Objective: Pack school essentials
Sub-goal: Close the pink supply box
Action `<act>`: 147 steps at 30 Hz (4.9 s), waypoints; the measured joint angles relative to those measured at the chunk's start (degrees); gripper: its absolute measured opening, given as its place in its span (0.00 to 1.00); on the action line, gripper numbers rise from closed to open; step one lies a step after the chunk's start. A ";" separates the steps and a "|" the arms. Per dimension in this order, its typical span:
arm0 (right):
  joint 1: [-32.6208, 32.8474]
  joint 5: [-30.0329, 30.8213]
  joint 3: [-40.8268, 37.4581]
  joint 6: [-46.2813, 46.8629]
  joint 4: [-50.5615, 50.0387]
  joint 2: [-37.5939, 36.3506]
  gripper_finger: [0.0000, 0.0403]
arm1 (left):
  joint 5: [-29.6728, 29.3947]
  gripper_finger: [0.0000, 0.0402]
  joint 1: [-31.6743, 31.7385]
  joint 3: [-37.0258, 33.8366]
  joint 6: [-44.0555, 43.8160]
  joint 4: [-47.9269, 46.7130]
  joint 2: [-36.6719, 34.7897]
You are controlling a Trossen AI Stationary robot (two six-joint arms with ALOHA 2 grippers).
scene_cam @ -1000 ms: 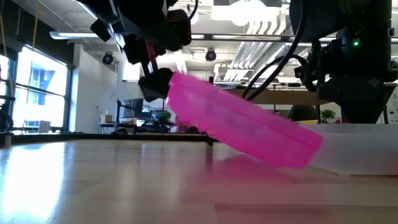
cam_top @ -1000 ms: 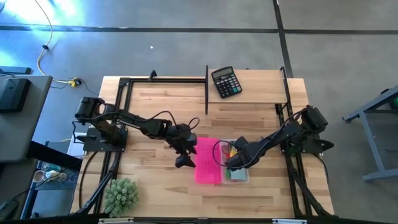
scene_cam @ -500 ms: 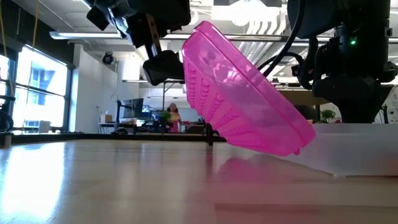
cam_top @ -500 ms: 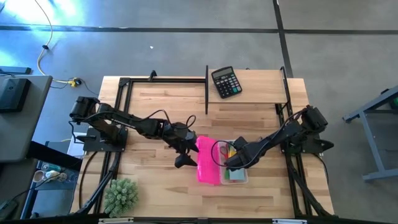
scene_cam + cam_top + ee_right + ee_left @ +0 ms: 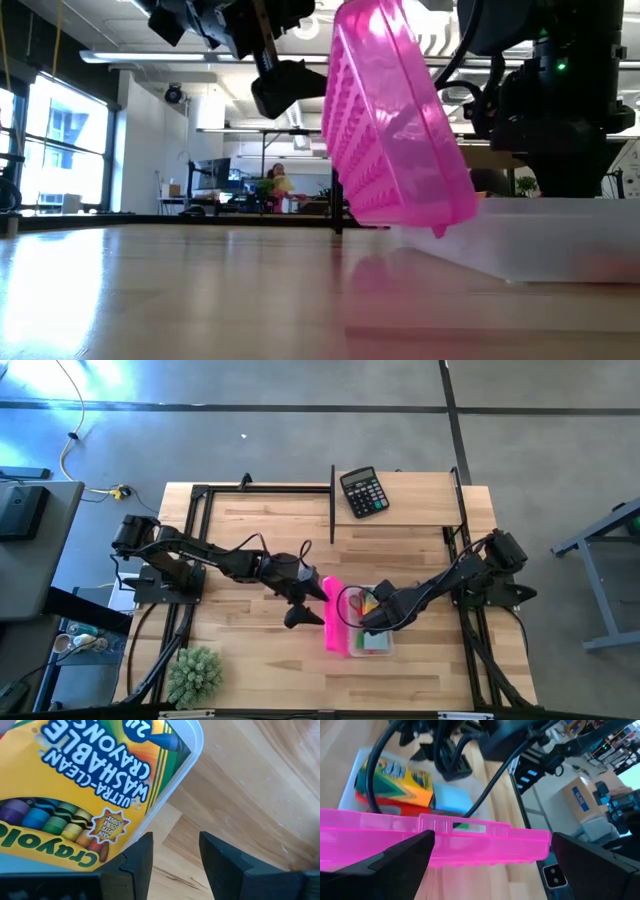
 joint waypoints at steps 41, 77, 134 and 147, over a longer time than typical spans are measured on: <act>1.09 4.60 -0.08 5.45 2.10 -4.52 0.38 | -4.93 1.00 0.00 -0.22 3.32 3.80 0.28; 2.17 3.98 0.74 12.55 2.47 -3.54 0.38 | -10.77 1.00 -3.74 -0.22 4.32 7.19 1.37; 13.37 24.48 0.81 -6.36 25.50 -19.41 0.38 | -13.13 1.00 -3.74 6.10 7.39 8.13 6.78; 12.06 20.01 0.81 -30.79 51.28 -13.82 0.38 | -13.30 1.00 -3.74 6.10 7.38 8.10 6.82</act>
